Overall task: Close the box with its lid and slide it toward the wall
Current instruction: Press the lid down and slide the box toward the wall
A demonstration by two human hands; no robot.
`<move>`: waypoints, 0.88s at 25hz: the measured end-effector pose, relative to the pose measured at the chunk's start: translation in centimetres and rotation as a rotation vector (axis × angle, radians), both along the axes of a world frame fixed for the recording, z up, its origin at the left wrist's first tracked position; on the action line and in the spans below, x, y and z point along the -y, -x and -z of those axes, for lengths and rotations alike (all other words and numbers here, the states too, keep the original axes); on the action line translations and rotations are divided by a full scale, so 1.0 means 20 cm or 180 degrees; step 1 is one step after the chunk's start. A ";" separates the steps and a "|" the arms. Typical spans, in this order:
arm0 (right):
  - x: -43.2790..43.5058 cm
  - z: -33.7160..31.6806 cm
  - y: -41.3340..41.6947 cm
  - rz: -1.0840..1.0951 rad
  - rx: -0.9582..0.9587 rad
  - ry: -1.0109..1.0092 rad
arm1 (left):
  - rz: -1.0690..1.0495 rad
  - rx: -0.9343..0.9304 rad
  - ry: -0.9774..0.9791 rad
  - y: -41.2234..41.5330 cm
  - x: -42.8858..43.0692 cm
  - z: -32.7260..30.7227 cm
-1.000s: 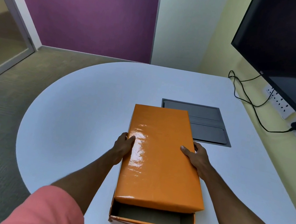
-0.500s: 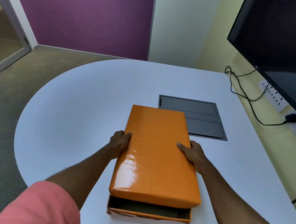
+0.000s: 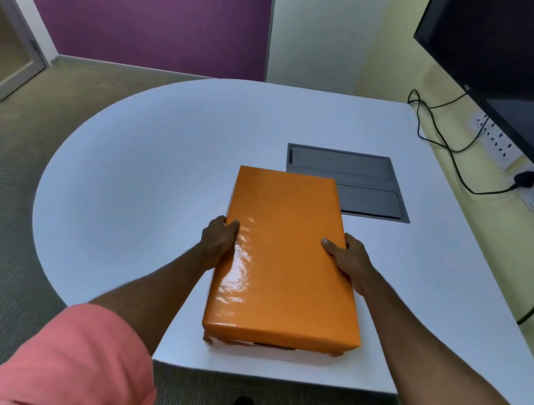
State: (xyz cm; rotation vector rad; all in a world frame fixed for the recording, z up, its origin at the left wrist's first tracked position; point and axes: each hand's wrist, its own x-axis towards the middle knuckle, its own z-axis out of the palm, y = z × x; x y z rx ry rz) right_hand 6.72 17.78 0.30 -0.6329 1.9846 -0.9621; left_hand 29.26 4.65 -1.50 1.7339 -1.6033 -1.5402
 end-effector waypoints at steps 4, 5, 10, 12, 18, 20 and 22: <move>-0.03 0.04 -0.05 -0.0175 -0.0459 -0.0216 | 0.0217 0.0111 0.0374 -0.03 -0.06 0.04; -0.04 0.05 -0.07 -0.0218 -0.0544 -0.0203 | 0.0307 0.0185 0.0502 -0.04 -0.08 0.05; -0.07 0.12 -0.12 -0.0171 -0.0904 -0.0030 | 0.0263 0.0548 0.0853 -0.03 -0.12 0.12; -0.08 0.15 -0.13 -0.0154 -0.1057 -0.0072 | 0.0215 0.0601 0.0919 -0.03 -0.13 0.14; -0.07 0.20 -0.13 -0.0167 -0.1372 -0.0126 | 0.0259 0.0631 0.0976 -0.04 -0.12 0.18; -0.06 0.21 -0.13 -0.0156 -0.1400 -0.0181 | 0.0319 0.0572 0.0971 -0.03 -0.11 0.19; -0.06 0.20 -0.13 -0.0121 -0.1406 -0.0320 | 0.0450 0.0515 0.0964 -0.05 -0.09 0.20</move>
